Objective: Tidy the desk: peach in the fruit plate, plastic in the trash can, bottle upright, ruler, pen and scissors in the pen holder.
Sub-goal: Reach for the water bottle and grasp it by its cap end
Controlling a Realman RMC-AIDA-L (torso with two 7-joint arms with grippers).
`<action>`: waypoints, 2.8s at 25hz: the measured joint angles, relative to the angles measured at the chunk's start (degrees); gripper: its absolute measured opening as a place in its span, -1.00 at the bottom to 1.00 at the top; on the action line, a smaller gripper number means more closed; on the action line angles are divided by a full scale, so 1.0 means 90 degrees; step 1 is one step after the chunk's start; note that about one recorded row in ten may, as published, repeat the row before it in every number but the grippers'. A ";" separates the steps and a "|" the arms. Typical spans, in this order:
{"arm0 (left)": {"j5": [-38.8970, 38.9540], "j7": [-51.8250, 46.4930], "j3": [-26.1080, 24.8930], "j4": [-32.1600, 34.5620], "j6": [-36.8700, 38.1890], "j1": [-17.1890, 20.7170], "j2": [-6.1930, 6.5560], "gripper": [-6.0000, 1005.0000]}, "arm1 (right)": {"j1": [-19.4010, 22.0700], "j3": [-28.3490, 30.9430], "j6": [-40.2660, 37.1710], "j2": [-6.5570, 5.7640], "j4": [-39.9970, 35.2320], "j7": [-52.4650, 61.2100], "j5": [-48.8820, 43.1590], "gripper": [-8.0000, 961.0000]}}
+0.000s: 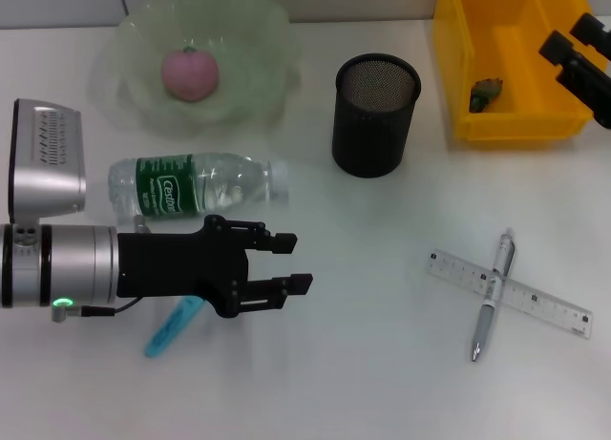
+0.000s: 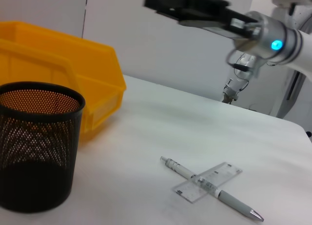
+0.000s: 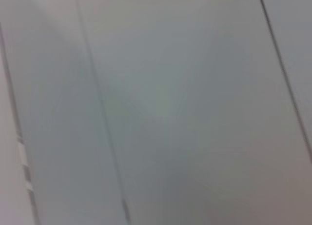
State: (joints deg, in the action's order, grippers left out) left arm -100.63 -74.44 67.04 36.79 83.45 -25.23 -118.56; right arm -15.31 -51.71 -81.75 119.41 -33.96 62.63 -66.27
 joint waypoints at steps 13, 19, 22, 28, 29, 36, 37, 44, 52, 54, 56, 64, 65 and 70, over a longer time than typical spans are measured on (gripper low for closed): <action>0.0654 0.0016 -0.0446 -0.0016 -0.0044 0.0019 -0.0006 0.08 | 0.0154 0.0106 -0.1497 -0.0021 0.1534 -0.0900 -0.0154 0.52; 0.0900 0.0027 -0.0618 -0.0043 -0.0070 0.0026 -0.0005 0.08 | -0.0122 -0.0059 -0.1511 -0.0003 0.1732 -0.1213 -0.1037 0.58; 0.0901 0.0029 -0.0610 -0.0045 -0.0074 0.0013 -0.0004 0.08 | -0.0347 -0.0373 -0.1534 -0.0021 0.1721 -0.1295 -0.1626 0.58; 0.0903 0.0029 -0.0608 -0.0046 -0.0074 0.0039 -0.0001 0.08 | -0.0535 -0.0561 -0.1515 -0.0024 0.1657 -0.1302 -0.2261 0.58; 0.0903 0.0029 -0.0613 -0.0047 -0.0074 0.0047 0.0000 0.08 | -0.0549 -0.0561 -0.1506 -0.0025 0.1653 -0.1302 -0.2314 0.58; 0.0869 0.0029 -0.0577 -0.0057 -0.0092 0.0072 0.0000 0.08 | -0.0555 -0.0563 -0.1482 -0.0026 0.1674 -0.1302 -0.2373 0.58; 0.0869 0.0029 -0.0577 -0.0057 -0.0092 0.0072 0.0000 0.08 | -0.0555 -0.0563 -0.1482 -0.0026 0.1674 -0.1302 -0.2373 0.58; 0.0862 0.0018 -0.0571 -0.0035 -0.0133 -0.0018 0.0000 0.07 | -0.0539 -0.0555 -0.1256 0.0001 0.1829 -0.1303 -0.2395 0.58; -0.0227 -0.1322 -0.0562 0.0271 -0.0579 -0.1087 0.0064 0.07 | -0.0679 -0.0501 -0.1246 0.0009 0.2071 -0.1250 -0.2360 0.58; -0.0687 -0.1721 -0.0573 0.0399 -0.0795 -0.1305 0.0054 0.07 | -0.0712 -0.0527 -0.1247 0.0012 0.2150 -0.1244 -0.2359 0.58; -0.1580 -0.2299 -0.0511 0.0664 -0.1215 -0.1645 0.0004 0.07 | -0.0746 -0.0534 -0.1237 0.0010 0.2290 -0.1237 -0.2359 0.58; -0.2019 -0.2756 -0.0548 0.0717 -0.1368 -0.1865 -0.0006 0.12 | -0.0729 -0.0534 -0.1226 0.0007 0.2429 -0.1234 -0.2359 0.58; -0.2023 -0.2771 -0.0543 0.0733 -0.1368 -0.1864 -0.0005 0.13 | -0.0730 -0.0534 -0.1226 0.0008 0.2436 -0.1233 -0.2359 0.58; -0.2144 -0.2844 -0.0366 0.0807 -0.1353 -0.1830 0.0000 0.16 | -0.0744 -0.0527 -0.1226 0.0014 0.2453 -0.1231 -0.2359 0.58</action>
State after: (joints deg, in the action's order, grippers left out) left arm -119.93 -100.03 63.75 44.06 71.28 -41.70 -118.56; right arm -22.00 -56.45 -92.79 119.53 -11.88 51.55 -87.51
